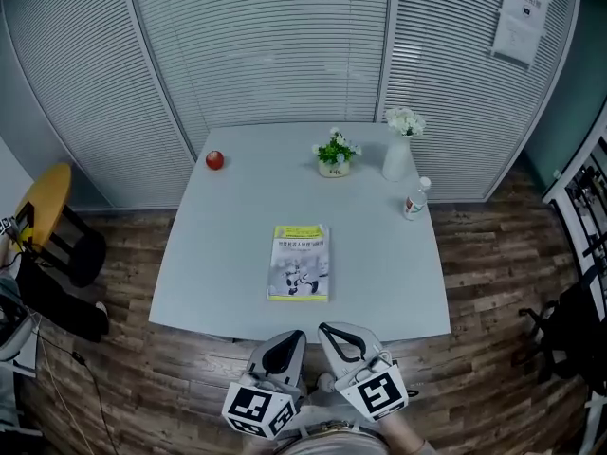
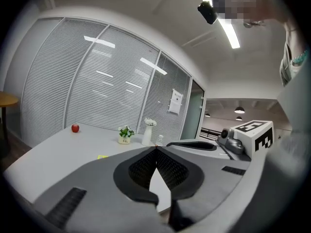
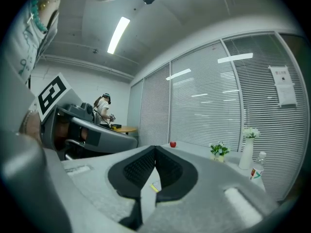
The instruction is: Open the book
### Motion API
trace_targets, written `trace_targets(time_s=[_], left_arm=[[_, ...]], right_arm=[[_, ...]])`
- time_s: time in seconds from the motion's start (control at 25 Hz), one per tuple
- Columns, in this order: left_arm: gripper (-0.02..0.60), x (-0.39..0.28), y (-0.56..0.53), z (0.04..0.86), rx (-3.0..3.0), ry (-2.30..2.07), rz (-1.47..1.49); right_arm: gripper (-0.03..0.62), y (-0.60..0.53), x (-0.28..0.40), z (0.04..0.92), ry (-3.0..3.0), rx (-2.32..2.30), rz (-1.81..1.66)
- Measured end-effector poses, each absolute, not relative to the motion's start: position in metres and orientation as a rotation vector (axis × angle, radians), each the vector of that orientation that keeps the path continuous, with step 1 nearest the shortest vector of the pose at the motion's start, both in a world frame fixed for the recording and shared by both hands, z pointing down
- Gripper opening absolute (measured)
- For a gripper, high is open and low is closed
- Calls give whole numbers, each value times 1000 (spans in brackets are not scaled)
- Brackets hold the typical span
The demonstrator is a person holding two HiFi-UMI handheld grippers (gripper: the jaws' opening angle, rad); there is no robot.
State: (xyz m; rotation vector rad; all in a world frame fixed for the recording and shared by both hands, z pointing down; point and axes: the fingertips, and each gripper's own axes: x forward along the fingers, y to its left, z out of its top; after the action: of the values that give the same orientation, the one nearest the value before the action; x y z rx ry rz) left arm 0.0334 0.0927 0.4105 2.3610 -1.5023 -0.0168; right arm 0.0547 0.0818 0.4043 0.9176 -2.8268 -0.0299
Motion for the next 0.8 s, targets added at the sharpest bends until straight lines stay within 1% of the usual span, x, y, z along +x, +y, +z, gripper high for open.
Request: trace_targets(time_s=[0.4, 0.8], left_arm=[[-2, 19, 53, 408, 2425, -1425, -30], [-2, -18, -1, 412, 2472, -1332, -14]], right_arm=[[3, 44, 40, 404, -2786, 996, -42], [3, -9, 4, 404, -2736, 1051, -57]])
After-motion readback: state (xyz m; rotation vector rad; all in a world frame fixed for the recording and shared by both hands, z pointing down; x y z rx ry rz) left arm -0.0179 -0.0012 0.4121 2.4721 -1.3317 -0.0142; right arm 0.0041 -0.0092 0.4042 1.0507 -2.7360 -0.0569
